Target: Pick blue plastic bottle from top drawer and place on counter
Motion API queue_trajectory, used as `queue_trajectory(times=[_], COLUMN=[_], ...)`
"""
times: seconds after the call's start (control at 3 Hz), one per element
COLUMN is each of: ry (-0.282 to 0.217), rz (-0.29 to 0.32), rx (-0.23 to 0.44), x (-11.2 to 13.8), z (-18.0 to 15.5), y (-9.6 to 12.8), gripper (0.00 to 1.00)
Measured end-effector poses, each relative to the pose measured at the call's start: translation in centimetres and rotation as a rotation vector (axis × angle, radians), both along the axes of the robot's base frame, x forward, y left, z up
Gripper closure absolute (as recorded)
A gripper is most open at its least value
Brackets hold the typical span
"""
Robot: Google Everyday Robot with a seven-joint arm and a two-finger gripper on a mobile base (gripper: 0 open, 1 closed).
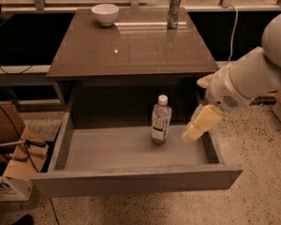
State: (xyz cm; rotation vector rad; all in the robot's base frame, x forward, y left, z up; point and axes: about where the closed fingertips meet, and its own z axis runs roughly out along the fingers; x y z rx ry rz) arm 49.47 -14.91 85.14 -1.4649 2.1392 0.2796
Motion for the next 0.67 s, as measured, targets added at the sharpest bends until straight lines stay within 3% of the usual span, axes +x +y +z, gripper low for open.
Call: queue_trajectory(times=[0.67], ry=[0.082], rz=[-0.041], rx=[0.271], x=[4.6], z=[-8.5], y=[3.2], gripper=[0.0])
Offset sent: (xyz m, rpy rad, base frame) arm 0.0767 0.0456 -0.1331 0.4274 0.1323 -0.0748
